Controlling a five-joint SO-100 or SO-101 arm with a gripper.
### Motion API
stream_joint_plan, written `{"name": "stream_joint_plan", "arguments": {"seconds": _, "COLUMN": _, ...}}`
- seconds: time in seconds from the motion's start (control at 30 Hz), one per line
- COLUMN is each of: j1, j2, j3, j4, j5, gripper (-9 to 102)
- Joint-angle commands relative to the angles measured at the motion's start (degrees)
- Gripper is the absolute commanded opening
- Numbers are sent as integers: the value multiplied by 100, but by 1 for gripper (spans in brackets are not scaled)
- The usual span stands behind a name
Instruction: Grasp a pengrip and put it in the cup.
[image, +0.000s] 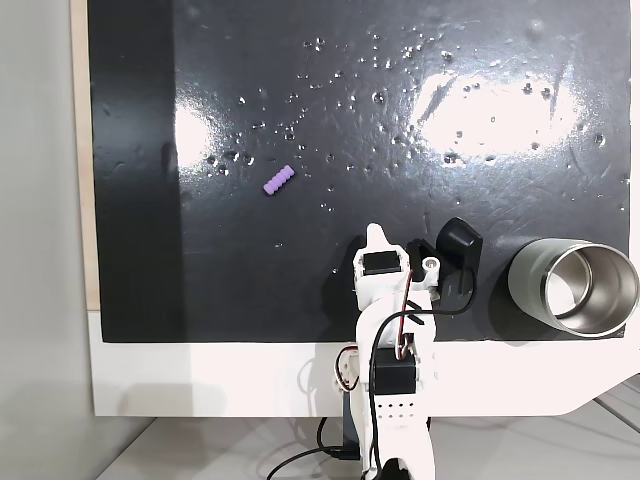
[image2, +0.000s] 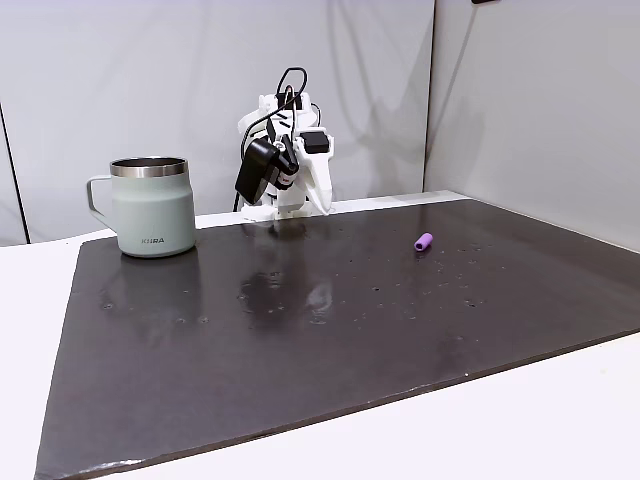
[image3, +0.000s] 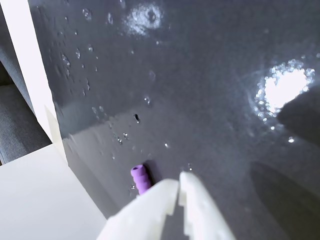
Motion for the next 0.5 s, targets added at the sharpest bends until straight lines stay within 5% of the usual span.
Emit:
{"name": "stream_joint_plan", "arguments": {"seconds": 0.0, "j1": -105, "j2": 70, "j3": -26, "j4": -193, "j5": -53, "gripper": 0}}
{"name": "stream_joint_plan", "arguments": {"seconds": 0.47, "j1": -70, "j2": 70, "j3": 18, "j4": -615, "j5": -413, "gripper": 0}}
